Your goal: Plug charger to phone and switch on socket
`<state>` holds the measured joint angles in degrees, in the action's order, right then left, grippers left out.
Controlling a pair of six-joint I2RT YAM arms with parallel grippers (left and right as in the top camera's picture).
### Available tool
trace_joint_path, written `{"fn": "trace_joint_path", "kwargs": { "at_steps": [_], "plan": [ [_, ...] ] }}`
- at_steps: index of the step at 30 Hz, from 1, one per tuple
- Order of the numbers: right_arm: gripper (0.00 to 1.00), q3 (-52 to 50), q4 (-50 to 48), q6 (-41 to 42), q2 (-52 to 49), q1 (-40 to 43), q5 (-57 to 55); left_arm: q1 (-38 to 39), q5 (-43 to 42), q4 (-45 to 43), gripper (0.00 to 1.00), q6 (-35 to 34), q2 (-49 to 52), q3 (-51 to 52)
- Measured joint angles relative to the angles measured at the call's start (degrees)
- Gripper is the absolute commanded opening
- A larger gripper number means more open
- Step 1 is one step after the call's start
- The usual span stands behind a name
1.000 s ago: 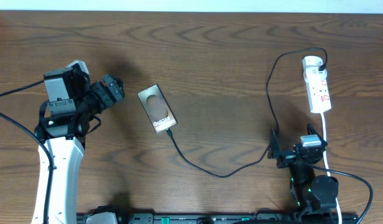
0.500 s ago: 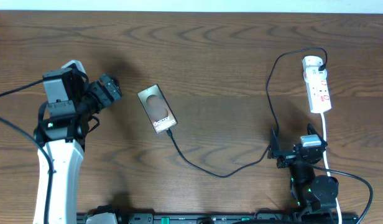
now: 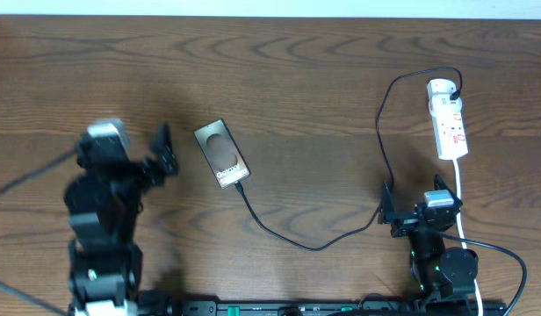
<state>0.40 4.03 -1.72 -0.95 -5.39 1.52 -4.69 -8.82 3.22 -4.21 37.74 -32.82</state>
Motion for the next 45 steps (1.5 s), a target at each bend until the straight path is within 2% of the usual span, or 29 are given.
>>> {"fn": "trace_joint_path", "kwargs": {
  "at_steps": [3, 7, 13, 17, 45],
  "plan": [
    [0.99, 0.0, 0.0, 0.0, 0.0, 0.0, 0.0, 1.5, 0.0, -1.8, 0.99, 5.1, -8.2, 6.9],
    [0.99, 0.0, 0.0, 0.0, 0.0, 0.0, 0.0, 1.7, 0.2, -2.1, 0.99, 8.5, -17.8, 15.0],
    [0.99, 0.0, 0.0, 0.0, 0.0, 0.0, 0.0, 1.8, 0.7, -1.8, 0.98, 10.4, -31.2, 26.6],
    [0.99, 0.0, 0.0, 0.0, 0.1, 0.0, 0.0, 1.8, 0.8, -1.8, 0.99, 10.5, -36.3, 31.2],
    [0.99, 0.0, 0.0, 0.0, 0.1, 0.0, 0.0, 1.9, 1.7, -1.6, 0.99, 10.5, -37.1, 31.5]
  ]
}}
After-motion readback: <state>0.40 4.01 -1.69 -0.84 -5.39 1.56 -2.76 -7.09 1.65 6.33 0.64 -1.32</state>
